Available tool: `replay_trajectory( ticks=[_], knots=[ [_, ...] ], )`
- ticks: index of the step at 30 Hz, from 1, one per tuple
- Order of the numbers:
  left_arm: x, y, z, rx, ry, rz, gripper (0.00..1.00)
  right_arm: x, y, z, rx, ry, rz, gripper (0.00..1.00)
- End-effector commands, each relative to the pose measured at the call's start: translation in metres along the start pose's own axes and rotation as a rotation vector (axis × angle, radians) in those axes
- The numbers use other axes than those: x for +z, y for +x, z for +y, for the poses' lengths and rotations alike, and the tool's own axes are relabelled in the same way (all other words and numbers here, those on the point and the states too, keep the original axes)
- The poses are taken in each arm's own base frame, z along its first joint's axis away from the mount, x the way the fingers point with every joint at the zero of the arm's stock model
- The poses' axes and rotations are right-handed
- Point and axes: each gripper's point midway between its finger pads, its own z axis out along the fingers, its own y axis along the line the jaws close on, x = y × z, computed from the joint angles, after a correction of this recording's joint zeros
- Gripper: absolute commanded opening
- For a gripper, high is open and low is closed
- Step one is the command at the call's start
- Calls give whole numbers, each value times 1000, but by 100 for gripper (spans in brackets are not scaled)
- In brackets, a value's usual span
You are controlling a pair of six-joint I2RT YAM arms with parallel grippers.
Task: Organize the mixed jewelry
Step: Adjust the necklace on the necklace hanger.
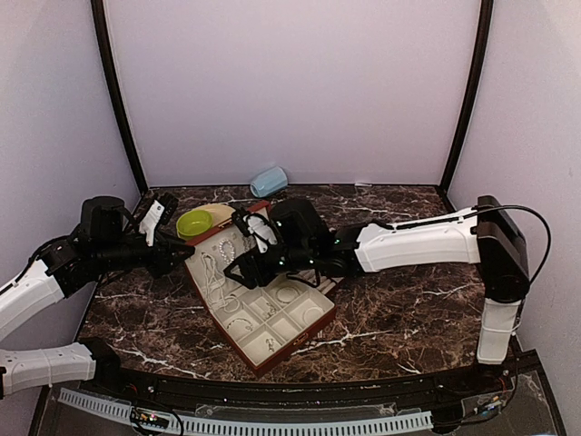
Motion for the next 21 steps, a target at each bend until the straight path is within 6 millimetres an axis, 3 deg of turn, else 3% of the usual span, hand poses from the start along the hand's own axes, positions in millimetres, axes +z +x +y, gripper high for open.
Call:
replay_trajectory(
  ticks=[1,5,9,11,21],
  knots=[
    [4,10,-11,0,59,21,11,3,16,3,-85,50,-33,63],
    [5,11,-11,-1,60,24,11,10,21,-6,-87,101,-50,64],
    [4,11,-11,-2,64,21,11,13,11,-26,-30,184,-60,53],
    [4,10,-12,-2,68,19,11,13,9,-30,-12,200,-59,55],
    [6,12,-12,-2,69,28,10,39,42,2,-173,76,40,60]
  ],
)
